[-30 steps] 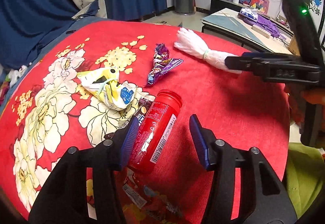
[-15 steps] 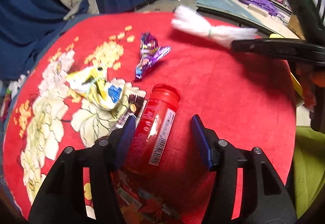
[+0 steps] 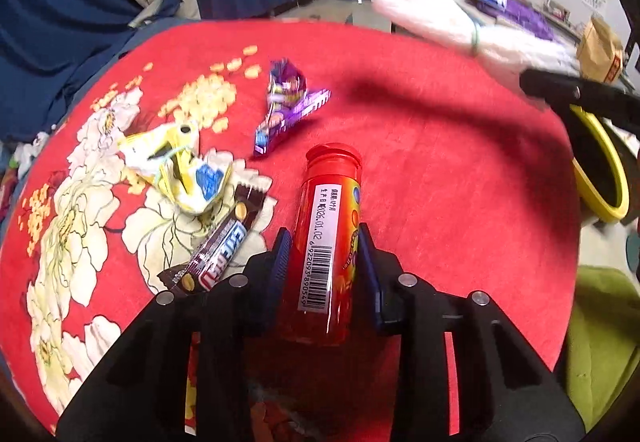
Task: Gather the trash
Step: 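Grasp the red can with the left tool while the right tool grasps the white glove, then carry the red can and white glove over the yellow bin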
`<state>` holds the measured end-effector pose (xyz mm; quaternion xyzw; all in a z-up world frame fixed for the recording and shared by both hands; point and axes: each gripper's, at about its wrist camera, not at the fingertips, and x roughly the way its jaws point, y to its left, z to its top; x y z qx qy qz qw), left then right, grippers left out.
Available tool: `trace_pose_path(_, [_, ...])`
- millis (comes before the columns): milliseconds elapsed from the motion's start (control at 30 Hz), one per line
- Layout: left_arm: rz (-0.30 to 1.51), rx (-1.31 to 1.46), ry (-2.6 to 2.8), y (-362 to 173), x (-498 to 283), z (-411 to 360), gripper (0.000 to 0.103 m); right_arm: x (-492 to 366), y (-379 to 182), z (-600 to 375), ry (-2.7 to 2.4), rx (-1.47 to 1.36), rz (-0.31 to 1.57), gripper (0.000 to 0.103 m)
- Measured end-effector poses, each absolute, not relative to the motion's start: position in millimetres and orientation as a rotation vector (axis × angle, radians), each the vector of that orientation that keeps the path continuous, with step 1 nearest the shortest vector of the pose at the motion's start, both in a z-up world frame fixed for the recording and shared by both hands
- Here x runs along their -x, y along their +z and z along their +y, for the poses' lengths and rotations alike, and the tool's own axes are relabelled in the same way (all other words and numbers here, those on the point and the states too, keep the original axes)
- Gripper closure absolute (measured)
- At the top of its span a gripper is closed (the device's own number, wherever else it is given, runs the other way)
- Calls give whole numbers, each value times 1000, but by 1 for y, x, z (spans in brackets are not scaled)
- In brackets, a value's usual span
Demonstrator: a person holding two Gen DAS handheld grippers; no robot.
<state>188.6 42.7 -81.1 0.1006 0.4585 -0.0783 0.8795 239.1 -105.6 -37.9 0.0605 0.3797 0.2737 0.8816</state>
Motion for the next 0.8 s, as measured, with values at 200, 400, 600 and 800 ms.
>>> trace_pose_path(200, [812,-166,-185,-49,-173,21,78,-226,-23,-115,579,-112,757,82])
trace_pose_path(400, [735,-76,-200,-27,-164,16,78,-211,-10,-128,570,-103,721,82])
trace_pose_path(600, [665,1,-228,-8,-150,10,78,-197,0,-148,546,-105,701,82])
trace_pose_path(800, [600,20,-274,11,-137,-6,78,-187,7,-168,515,-107,685,82])
